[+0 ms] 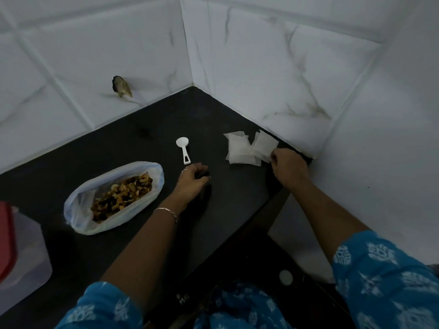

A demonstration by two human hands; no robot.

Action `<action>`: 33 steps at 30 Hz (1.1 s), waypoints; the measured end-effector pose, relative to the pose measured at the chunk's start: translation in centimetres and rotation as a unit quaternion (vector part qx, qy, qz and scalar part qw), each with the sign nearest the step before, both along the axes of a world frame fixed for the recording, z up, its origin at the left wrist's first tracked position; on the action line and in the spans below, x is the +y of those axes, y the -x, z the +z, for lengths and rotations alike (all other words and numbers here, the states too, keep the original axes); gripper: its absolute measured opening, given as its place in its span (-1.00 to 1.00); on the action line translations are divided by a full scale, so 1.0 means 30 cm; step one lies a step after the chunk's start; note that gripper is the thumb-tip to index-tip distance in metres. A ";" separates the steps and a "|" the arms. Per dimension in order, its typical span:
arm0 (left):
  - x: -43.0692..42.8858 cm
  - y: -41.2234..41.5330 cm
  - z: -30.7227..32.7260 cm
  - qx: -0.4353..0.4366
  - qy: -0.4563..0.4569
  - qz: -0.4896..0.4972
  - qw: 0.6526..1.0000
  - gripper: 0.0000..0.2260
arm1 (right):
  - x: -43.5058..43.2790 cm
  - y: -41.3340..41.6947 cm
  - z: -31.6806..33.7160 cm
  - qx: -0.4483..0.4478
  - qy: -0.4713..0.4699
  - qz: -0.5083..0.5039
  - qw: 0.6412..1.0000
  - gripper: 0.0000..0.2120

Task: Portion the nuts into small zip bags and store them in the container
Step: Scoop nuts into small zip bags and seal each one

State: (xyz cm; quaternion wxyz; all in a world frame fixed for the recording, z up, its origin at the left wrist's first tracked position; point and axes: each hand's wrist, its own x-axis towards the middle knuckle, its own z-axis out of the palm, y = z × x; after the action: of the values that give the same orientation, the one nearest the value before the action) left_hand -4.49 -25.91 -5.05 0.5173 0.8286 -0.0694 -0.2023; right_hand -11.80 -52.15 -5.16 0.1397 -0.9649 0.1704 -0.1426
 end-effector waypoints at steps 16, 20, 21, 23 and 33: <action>0.006 0.164 0.276 -0.083 0.193 0.084 0.974 -0.93 | 0.364 0.052 0.325 -0.073 -0.328 0.040 0.941 -0.87; 0.112 0.213 0.321 -0.098 0.188 0.121 0.970 -0.83 | 0.505 0.060 0.336 -0.015 -0.397 0.130 0.909 -0.92; 0.140 0.226 0.326 -0.095 0.187 0.131 0.969 -0.83 | 0.532 0.063 0.335 -0.005 -0.404 0.156 0.901 -0.92; 0.211 0.256 0.325 -0.093 0.178 0.156 0.967 -0.85 | 0.590 0.062 0.331 0.011 -0.410 0.197 0.890 -0.92; 0.466 0.366 0.301 -0.028 0.199 0.270 0.942 -0.83 | 0.821 0.043 0.313 0.100 -0.431 0.321 0.837 -0.93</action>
State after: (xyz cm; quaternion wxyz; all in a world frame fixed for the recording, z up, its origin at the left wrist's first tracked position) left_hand -15.46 -11.93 4.00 0.7047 0.7018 0.1034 -0.0138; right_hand -13.09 -27.52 4.24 0.5612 -0.8170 -0.0918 0.0958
